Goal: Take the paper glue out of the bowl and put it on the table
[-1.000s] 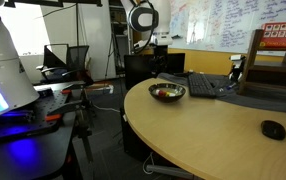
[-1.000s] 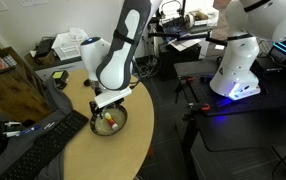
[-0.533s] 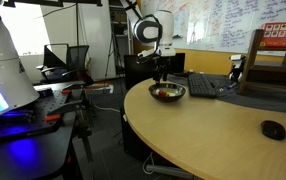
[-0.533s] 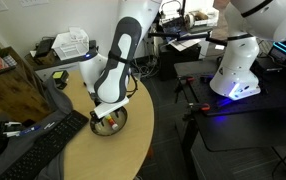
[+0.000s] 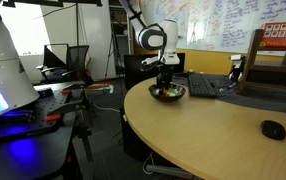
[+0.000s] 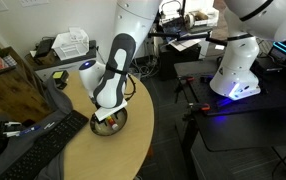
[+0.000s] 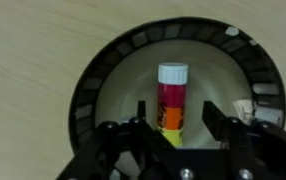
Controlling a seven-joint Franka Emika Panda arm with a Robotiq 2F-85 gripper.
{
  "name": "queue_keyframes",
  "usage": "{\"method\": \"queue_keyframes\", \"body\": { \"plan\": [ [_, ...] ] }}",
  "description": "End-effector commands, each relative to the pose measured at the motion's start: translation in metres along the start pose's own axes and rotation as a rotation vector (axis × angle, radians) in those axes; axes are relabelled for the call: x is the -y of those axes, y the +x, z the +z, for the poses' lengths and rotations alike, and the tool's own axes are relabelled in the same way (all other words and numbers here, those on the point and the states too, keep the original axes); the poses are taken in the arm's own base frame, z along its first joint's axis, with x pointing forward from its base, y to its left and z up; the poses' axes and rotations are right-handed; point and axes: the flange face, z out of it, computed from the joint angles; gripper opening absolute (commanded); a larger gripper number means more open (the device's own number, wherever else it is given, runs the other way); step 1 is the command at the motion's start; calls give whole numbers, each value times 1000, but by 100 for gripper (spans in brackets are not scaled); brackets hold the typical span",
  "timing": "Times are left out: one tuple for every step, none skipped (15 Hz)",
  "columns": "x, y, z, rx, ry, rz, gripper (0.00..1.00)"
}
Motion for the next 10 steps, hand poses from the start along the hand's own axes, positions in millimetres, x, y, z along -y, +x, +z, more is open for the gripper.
{"method": "queue_keyframes", "body": {
  "plan": [
    [9, 3, 1, 2, -26, -1, 34],
    [11, 3, 1, -1, -28, -4, 27],
    [13, 3, 1, -4, -33, -4, 20],
    [13, 4, 2, -5, -40, -5, 12],
    [14, 4, 1, -7, -45, -6, 9],
    [13, 5, 0, -11, -57, -7, 12],
    [15, 5, -2, -9, -62, -11, 11],
    [16, 6, -3, -5, -68, -15, 8],
    [17, 5, -3, -2, -77, -16, 5],
    [17, 4, -1, 3, -81, -19, 14]
  ]
}}
